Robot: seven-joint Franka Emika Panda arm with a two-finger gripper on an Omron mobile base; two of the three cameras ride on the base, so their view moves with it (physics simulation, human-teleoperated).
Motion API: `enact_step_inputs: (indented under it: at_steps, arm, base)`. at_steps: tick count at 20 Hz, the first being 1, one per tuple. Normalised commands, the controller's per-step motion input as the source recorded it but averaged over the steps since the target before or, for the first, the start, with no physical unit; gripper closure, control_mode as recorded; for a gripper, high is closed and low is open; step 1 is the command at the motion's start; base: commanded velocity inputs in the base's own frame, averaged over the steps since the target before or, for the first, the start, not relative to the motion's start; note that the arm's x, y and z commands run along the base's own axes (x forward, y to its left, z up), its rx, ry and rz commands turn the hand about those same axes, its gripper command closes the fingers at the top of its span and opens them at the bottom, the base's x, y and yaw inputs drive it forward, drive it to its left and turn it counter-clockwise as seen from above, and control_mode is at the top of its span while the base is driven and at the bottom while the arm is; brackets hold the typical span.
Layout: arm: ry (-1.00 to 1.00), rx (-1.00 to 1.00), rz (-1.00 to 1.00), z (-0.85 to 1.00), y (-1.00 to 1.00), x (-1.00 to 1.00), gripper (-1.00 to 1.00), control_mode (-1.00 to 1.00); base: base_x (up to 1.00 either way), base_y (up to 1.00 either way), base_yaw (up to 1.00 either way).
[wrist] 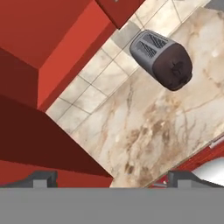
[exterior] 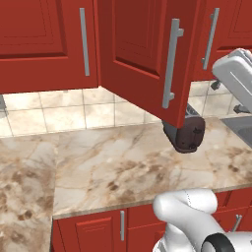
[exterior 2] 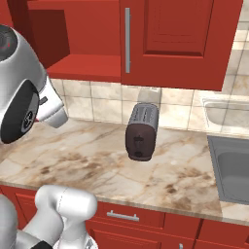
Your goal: Open the cabinet, pick the kettle from the cabinet, and place it in the sink.
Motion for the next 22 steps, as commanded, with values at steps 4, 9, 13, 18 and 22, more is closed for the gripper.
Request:
enact_step_inputs:
  at_steps: [4,9,13,18,22]
  arm:
    - [0.12,0.20,0.04,0.00,-0.03,0.06,-1.00,-1.00]
    - [0.13,0.15,0.01,0.00,0.01,0.10,-1.00,-1.00]
    - [0.05,0.11,0.02,0.00,0.05,0.09,-1.00,-1.00]
    - [0.05,0.13,0.04,-0.01,0.01,0.05,-1.00,-1.00]
    - [0.04,0.11,0.03,-0.02,0.07,0.05,-1.00,-1.00]
  base:
    - [0.00,0.00,0.00]
    - [0.00,0.00,0.00]
    - [0.00,0.00,0.00]
    - [0.00,0.00,0.00]
    - [0.00,0.00,0.00]
